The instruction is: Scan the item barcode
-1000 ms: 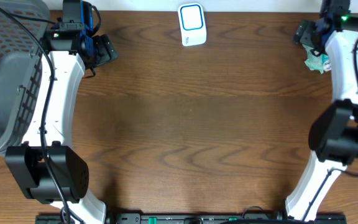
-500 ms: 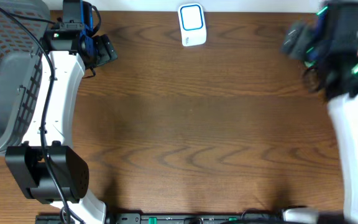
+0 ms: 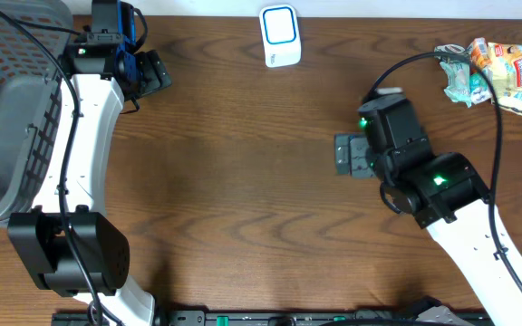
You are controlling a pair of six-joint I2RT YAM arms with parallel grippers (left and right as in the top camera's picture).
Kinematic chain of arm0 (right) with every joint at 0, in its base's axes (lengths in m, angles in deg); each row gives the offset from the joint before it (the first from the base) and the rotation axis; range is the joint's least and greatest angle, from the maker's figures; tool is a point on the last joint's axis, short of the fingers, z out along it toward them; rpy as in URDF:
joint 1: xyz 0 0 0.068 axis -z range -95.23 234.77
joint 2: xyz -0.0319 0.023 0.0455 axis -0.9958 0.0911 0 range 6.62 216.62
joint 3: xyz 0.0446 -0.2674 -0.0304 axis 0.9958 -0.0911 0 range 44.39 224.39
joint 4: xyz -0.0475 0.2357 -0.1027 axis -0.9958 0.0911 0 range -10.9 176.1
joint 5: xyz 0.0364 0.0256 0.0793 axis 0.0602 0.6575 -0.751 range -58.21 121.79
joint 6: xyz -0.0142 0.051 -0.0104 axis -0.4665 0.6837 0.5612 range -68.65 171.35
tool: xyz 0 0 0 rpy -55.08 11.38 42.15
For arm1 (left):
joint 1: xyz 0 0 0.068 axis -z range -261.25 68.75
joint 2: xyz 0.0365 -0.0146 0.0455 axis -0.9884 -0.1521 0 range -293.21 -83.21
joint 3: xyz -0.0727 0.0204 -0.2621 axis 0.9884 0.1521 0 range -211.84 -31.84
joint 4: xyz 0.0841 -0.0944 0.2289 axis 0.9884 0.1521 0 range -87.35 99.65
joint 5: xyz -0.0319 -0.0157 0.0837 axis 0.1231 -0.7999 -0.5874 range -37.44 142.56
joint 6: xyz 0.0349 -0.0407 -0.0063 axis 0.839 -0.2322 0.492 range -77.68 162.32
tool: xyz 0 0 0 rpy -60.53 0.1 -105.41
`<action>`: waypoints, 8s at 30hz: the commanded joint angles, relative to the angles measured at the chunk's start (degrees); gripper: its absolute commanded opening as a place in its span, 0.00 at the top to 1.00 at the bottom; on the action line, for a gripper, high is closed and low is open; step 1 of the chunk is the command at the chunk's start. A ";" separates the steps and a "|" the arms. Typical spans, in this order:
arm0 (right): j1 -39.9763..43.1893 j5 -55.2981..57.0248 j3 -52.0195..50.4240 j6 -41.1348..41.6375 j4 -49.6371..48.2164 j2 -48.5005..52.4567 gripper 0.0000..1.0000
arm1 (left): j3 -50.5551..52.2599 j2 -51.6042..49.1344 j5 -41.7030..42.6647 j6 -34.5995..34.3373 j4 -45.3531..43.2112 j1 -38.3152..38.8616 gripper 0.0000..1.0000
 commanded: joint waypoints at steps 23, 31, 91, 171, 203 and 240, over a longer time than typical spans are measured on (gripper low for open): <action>9.09 -18.38 -11.76 -9.81 -7.65 -8.85 0.01 | -0.33 -0.35 -0.70 0.33 0.02 0.00 0.02; 18.03 -24.15 -35.80 -14.45 -34.07 -25.70 0.01 | -0.33 -0.33 -0.72 0.33 0.02 0.00 0.02; 26.69 -14.78 -71.32 -16.09 -50.51 -72.06 0.01 | -0.33 -0.35 -0.70 0.33 0.02 0.00 0.02; 26.67 -15.21 -71.32 -16.09 -50.77 -71.95 0.01 | 85.33 80.04 14.97 22.12 -41.53 4.31 0.02; 26.67 -15.21 -71.32 -16.09 -50.77 -71.95 0.01 | 98.57 102.44 14.95 19.37 -49.72 0.87 0.02; 26.67 -15.21 -71.32 -16.09 -50.77 -71.95 0.01 | 98.57 103.75 12.35 17.88 -49.33 0.92 0.02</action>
